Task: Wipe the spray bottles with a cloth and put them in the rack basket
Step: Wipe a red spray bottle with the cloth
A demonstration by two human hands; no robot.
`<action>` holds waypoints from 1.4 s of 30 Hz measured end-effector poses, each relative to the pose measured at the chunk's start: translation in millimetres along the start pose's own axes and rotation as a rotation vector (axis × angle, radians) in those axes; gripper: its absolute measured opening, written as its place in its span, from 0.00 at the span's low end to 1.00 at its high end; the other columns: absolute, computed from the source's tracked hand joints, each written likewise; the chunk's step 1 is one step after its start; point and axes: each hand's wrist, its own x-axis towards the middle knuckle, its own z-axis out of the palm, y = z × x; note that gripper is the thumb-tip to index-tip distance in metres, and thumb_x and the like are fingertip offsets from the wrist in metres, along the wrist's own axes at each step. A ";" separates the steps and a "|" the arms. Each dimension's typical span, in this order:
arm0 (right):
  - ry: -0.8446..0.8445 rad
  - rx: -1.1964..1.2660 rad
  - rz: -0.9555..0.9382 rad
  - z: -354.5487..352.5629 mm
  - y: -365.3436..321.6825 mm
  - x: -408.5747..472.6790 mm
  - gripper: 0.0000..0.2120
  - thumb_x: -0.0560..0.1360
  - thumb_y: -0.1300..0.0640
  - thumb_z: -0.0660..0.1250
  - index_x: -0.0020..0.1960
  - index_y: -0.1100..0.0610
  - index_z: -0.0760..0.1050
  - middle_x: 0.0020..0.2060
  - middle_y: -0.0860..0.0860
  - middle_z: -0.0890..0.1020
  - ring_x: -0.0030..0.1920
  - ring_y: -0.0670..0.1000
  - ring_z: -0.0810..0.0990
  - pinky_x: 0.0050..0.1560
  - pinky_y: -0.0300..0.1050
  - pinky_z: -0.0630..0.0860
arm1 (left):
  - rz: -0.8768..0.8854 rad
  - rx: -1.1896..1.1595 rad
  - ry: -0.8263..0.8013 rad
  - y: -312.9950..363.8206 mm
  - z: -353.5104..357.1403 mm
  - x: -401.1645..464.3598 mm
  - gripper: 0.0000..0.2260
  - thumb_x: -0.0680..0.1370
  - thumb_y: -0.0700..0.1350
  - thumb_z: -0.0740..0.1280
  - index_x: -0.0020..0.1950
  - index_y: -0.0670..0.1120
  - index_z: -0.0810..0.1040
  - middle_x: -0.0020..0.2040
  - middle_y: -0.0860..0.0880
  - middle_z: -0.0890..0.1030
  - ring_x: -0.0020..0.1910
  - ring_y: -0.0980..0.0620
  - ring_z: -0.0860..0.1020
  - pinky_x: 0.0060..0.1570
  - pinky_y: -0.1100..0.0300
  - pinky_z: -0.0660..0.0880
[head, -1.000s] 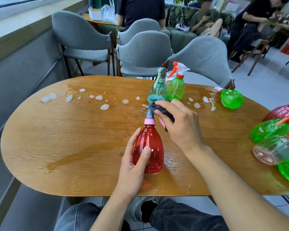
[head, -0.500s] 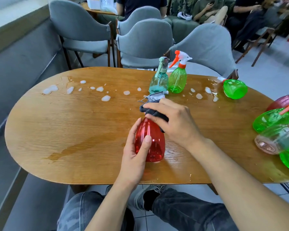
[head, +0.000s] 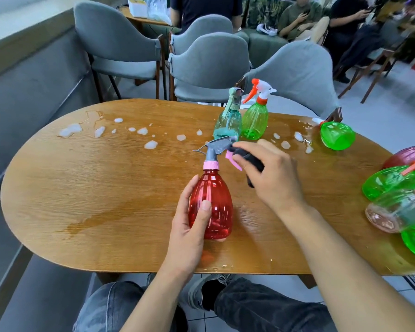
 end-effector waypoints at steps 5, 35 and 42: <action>0.120 -0.007 -0.049 -8.3 1.5 -1.3 0.16 0.82 0.49 0.69 0.65 0.56 0.83 0.46 0.44 0.78 0.45 0.39 0.73 0.48 0.24 0.67 | 0.006 0.011 -0.017 -0.8 -0.2 -0.6 0.25 0.77 0.61 0.70 0.74 0.69 0.74 0.70 0.60 0.80 0.69 0.56 0.80 0.61 0.58 0.81; -0.229 -0.077 -0.057 -13.2 -14.0 -1.6 0.15 0.80 0.46 0.68 0.64 0.48 0.83 0.43 0.42 0.79 0.41 0.44 0.78 0.44 0.37 0.73 | 0.002 0.005 0.015 2.6 0.6 -1.5 0.23 0.82 0.51 0.69 0.77 0.61 0.73 0.67 0.63 0.81 0.67 0.60 0.80 0.56 0.66 0.80; 0.003 0.031 0.072 -33.8 -2.0 28.0 0.11 0.81 0.52 0.71 0.62 0.52 0.85 0.43 0.38 0.78 0.45 0.38 0.76 0.45 0.26 0.67 | 0.041 0.084 -0.048 -5.8 2.8 -4.8 0.25 0.82 0.51 0.73 0.77 0.64 0.72 0.72 0.59 0.78 0.70 0.57 0.78 0.61 0.61 0.80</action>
